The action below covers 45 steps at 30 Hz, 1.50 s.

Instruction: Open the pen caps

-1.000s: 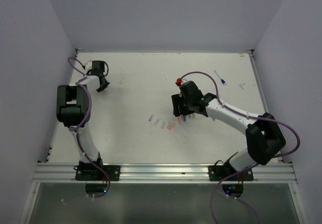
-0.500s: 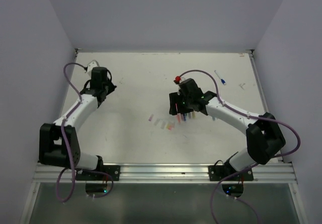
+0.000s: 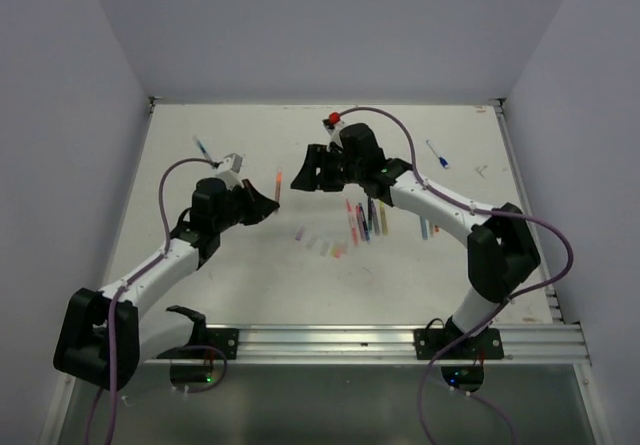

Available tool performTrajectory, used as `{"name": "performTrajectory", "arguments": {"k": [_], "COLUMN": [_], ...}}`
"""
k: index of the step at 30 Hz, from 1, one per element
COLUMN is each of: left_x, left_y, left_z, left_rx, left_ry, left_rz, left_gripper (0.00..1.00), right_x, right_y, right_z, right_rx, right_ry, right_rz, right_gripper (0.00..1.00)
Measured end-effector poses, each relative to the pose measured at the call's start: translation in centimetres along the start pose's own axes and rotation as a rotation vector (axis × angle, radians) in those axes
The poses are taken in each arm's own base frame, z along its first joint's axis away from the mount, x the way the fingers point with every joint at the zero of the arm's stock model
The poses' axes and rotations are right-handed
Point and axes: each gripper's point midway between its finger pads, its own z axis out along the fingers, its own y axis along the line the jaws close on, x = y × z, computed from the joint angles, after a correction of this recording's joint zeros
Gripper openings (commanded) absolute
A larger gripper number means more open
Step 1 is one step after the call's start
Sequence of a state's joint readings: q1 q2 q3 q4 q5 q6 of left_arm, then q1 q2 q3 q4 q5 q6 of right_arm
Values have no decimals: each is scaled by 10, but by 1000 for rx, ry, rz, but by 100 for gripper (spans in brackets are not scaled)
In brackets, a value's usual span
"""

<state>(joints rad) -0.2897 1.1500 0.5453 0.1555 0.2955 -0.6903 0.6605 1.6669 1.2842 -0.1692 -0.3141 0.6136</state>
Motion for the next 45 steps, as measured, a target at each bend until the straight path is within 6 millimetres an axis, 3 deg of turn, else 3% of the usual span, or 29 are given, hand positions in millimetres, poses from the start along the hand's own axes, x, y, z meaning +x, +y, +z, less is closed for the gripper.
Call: {"name": "performTrajectory", "arguments": {"k": [6, 16, 19, 22, 23, 25, 26, 29, 37, 41, 45], "left_x": [8, 11, 13, 15, 15, 14, 13, 5, -30, -24, -13], "left_y": [-28, -41, -42, -41, -41, -39, -38, -34, -33, -32, -33], "left_z": [-3, 1, 3, 3, 3, 4, 4, 4, 7, 19, 26], "left_rx": [102, 147, 151, 144, 142, 134, 120, 73, 20, 38, 70], "left_ry": [3, 2, 6, 11, 12, 10, 12, -4, -56, -10, 39], "left_rz": [47, 59, 59, 55, 54, 67, 74, 108, 119, 110, 88], "left_gripper": [0, 0, 0, 0, 7, 25, 42, 57, 49, 46, 45], "right_x": [8, 12, 14, 14, 14, 13, 14, 21, 59, 79, 82], "right_y": [4, 5, 3, 7, 10, 12, 11, 3, -5, -5, 0], "right_z": [28, 42, 48, 51, 51, 51, 51, 49, 32, 25, 24], "right_rx": [-35, -58, -63, -91, -103, -106, -105, -79, -110, -142, -175], "right_ry": [26, 33, 37, 41, 40, 35, 38, 52, 167, 224, 235], "right_rz": [57, 96, 107, 114, 117, 111, 109, 70, -4, -2, -9], "right_gripper": [58, 44, 33, 5, 0, 0, 0, 0, 0, 0, 0]}}
